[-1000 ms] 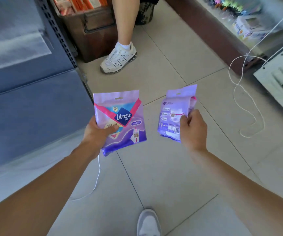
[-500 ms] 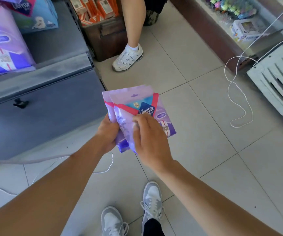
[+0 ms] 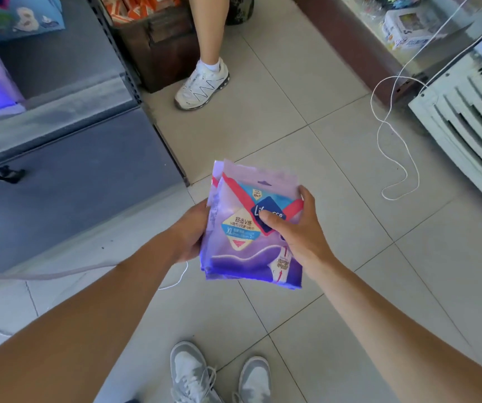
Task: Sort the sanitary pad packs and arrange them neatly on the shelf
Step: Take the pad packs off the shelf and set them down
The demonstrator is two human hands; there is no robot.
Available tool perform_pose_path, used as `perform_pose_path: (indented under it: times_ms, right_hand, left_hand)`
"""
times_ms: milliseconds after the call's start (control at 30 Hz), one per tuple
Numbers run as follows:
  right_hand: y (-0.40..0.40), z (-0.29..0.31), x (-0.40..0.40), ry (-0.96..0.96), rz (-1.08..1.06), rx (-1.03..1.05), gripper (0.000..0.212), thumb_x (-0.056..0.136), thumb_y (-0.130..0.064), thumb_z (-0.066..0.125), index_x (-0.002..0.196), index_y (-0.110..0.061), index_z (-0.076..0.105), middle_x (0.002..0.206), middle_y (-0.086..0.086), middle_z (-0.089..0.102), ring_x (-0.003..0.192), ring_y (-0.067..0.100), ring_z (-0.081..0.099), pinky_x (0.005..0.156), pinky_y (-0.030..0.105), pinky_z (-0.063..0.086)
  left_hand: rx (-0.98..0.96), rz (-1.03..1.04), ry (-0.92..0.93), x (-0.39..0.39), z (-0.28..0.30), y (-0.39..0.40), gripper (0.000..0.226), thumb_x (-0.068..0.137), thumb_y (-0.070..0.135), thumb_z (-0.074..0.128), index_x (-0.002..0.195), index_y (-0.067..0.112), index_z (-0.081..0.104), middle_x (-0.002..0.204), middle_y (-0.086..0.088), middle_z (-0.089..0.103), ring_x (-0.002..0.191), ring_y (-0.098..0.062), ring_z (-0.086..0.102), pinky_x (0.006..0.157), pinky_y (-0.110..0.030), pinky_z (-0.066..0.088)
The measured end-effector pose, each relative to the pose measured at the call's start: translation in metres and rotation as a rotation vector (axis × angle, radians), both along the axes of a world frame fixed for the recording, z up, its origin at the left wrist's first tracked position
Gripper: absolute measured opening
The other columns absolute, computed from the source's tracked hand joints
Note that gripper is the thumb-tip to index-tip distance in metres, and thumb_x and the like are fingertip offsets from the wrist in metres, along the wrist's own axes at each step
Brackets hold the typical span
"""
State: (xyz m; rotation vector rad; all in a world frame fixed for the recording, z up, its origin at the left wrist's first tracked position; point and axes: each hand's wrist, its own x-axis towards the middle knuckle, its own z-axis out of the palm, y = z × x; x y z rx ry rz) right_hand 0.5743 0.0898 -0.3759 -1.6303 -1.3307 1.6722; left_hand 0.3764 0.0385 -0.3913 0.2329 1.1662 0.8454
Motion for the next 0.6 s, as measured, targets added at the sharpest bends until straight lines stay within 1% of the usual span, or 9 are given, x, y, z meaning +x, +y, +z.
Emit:
perform_pose_path:
  times_ms: [100,167,233,300,367,467,533,567,600]
  right_hand:
    - [0.004,-0.031,0.011,-0.065,-0.166,0.053,0.070,0.073,-0.036,0.074,0.132,-0.034,0.036,0.122,0.000,0.061,0.098,0.012,0.069,0.073,0.033,0.060]
    - [0.006,-0.053,0.015,-0.147,-0.244,0.103,0.080,0.067,-0.045,0.068,0.137,-0.033,0.031,0.125,0.005,0.056,0.107,0.018,0.064,0.080,0.039,0.060]
    - [0.006,-0.074,0.020,-0.214,-0.279,0.154,0.086,0.069,-0.052,0.067,0.141,-0.029,0.026,0.126,0.005,0.056,0.114,0.021,0.060,0.088,0.040,0.056]
    - [0.003,-0.098,0.024,-0.227,-0.296,0.216,0.081,0.082,-0.049,0.067,0.145,-0.023,0.024,0.127,0.005,0.058,0.112,0.019,0.061,0.085,0.025,0.055]
    - [0.002,-0.127,0.027,-0.233,-0.302,0.226,0.075,0.088,-0.039,0.066,0.147,-0.025,0.023,0.129,0.001,0.057,0.113,0.014,0.059,0.083,0.016,0.051]
    - [-0.001,-0.188,0.038,-0.186,-0.282,0.206,0.084,0.082,-0.026,0.068,0.148,-0.040,0.019,0.133,-0.008,0.051,0.124,0.015,0.051,0.096,0.031,0.049]
    - [-0.003,-0.194,0.038,-0.161,-0.257,0.185,0.082,0.080,-0.025,0.067,0.146,-0.045,0.022,0.132,-0.006,0.050,0.122,0.012,0.052,0.097,0.036,0.051]
    - [-0.005,-0.207,0.042,-0.156,-0.272,0.183,0.079,0.082,-0.027,0.067,0.145,-0.046,0.024,0.130,-0.002,0.050,0.118,0.003,0.053,0.095,0.031,0.052]
    - [-0.005,-0.225,0.047,-0.174,-0.282,0.192,0.076,0.084,-0.026,0.067,0.146,-0.045,0.026,0.128,0.001,0.049,0.110,-0.010,0.052,0.091,0.018,0.051]
  left_hand:
    - [-0.023,0.047,-0.047,0.012,-0.018,0.022,0.064,0.090,0.059,0.049,0.135,0.014,0.054,0.124,-0.015,0.066,0.113,-0.036,0.064,0.101,-0.050,0.048]
    - [0.091,-0.049,0.122,0.022,-0.034,0.032,0.070,0.087,0.042,0.065,0.146,0.019,0.035,0.125,-0.011,0.065,0.108,-0.032,0.067,0.097,-0.049,0.051]
    - [0.251,-0.249,0.361,0.032,-0.050,0.040,0.088,0.082,0.013,0.077,0.149,0.026,0.020,0.128,-0.003,0.060,0.107,-0.021,0.067,0.092,-0.036,0.055]
    - [0.336,-0.362,0.464,0.036,-0.075,0.050,0.099,0.079,0.006,0.079,0.147,0.037,0.014,0.130,0.003,0.057,0.105,-0.010,0.065,0.088,-0.024,0.054]
    - [0.362,-0.405,0.590,0.038,-0.102,0.063,0.108,0.078,0.015,0.080,0.151,0.044,0.007,0.131,0.005,0.058,0.103,-0.010,0.066,0.092,-0.027,0.053]
    - [0.457,-0.566,0.789,0.052,-0.156,0.091,0.098,0.084,0.022,0.075,0.150,0.050,0.007,0.122,0.009,0.062,0.101,-0.012,0.065,0.082,-0.016,0.049]
    - [0.519,-0.651,0.858,0.052,-0.162,0.102,0.089,0.089,0.023,0.069,0.149,0.054,0.011,0.126,0.008,0.059,0.105,-0.013,0.062,0.083,-0.018,0.047]
    - [0.557,-0.691,0.880,0.057,-0.178,0.107,0.084,0.091,0.023,0.066,0.148,0.056,0.013,0.131,0.006,0.055,0.108,-0.014,0.060,0.088,-0.023,0.048]
    - [0.589,-0.741,0.906,0.063,-0.199,0.113,0.079,0.093,0.024,0.063,0.146,0.058,0.016,0.135,0.005,0.050,0.111,-0.014,0.057,0.092,-0.027,0.048]
